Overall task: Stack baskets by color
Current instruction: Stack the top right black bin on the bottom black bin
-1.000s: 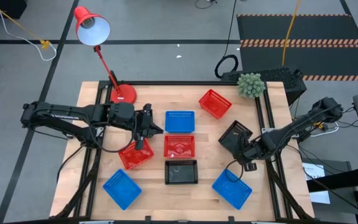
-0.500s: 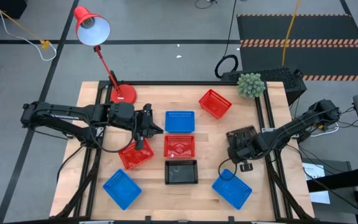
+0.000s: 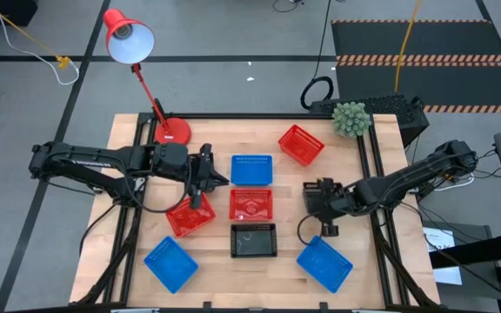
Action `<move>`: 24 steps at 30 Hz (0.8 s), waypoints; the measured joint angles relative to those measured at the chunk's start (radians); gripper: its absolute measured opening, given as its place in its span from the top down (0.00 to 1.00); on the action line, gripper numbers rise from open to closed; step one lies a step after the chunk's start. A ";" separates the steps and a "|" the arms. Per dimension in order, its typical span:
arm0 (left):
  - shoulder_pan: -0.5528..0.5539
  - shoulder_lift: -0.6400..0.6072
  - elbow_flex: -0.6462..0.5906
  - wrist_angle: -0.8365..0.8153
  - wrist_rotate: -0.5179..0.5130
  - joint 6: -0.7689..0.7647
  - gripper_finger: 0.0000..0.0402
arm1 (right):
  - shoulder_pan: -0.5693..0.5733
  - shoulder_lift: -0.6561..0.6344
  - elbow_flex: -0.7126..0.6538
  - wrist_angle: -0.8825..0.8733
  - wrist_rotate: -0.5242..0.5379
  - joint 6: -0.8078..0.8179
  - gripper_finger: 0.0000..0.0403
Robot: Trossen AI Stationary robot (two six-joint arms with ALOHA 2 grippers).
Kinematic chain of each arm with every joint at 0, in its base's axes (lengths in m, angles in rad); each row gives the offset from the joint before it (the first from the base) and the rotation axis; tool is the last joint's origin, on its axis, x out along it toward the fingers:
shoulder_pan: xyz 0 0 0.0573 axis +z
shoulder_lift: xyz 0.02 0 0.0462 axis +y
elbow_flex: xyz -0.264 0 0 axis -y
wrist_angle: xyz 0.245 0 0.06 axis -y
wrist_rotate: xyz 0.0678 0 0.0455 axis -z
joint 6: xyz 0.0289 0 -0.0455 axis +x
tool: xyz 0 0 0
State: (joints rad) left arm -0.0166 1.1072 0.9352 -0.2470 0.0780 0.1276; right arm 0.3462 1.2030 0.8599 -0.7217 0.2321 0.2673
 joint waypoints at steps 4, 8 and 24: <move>-0.010 0.000 0.000 0.034 -0.006 -0.005 0.92 | -0.010 0.000 0.061 0.000 0.033 0.035 0.98; -0.044 0.000 0.000 0.088 -0.056 -0.006 0.92 | -0.025 0.000 0.114 0.012 0.033 0.057 0.98; -0.132 0.034 0.000 0.224 -0.274 0.002 0.60 | -0.032 0.000 0.210 0.081 0.034 0.039 0.98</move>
State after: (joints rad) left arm -0.1490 1.1410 0.9350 -0.0227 -0.1958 0.1301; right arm 0.3138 1.2030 1.0701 -0.6403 0.2658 0.3067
